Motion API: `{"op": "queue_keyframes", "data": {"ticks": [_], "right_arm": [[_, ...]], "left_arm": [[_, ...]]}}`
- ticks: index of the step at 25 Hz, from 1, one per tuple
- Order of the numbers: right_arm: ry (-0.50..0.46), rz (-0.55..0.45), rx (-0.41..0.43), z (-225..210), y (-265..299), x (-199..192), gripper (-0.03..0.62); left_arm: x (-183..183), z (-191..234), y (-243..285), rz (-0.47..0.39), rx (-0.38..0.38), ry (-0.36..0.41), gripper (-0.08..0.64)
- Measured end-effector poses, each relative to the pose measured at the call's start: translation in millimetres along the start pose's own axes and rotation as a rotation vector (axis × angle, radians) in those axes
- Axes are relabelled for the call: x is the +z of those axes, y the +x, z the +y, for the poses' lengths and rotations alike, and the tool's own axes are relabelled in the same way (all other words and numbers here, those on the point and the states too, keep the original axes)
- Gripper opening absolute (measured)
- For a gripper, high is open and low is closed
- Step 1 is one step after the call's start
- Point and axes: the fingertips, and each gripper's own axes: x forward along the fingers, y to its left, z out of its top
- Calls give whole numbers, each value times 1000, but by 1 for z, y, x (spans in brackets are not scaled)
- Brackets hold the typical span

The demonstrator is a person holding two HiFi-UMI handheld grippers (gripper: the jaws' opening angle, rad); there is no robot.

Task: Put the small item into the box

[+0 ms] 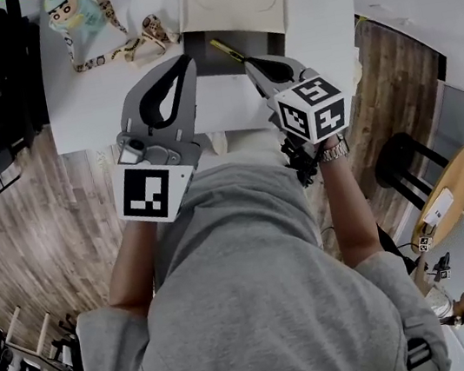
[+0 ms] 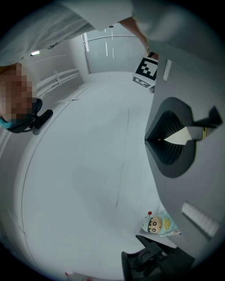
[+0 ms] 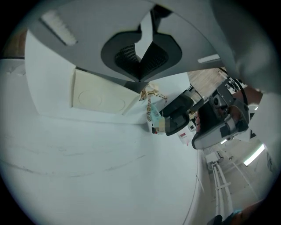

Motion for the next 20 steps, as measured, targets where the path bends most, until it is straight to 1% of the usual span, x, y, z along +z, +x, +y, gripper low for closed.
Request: {"op": "queue_keyframes", "data": {"ticks": [2, 5, 7, 12, 15, 20], "right_arm": [[2, -34, -8, 5, -10, 6, 15], [10, -98, -15, 13, -27, 18, 15], [12, -145, -14, 21, -42, 29, 15], [15, -278, -25, 38, -80, 60, 15], [22, -343, -39, 44, -98, 73, 15], [6, -418, -75, 50, -121, 87, 15]], "left_arm": [[6, 5, -3, -20, 17, 12, 3], [17, 14, -6, -80, 49, 19, 3], [22, 15, -9, -93, 58, 23, 3], [29, 7, -12, -92, 46, 35, 3], [35, 2, -15, -110, 28, 46, 3], [49, -4, -20, -138, 20, 64, 3]]}}
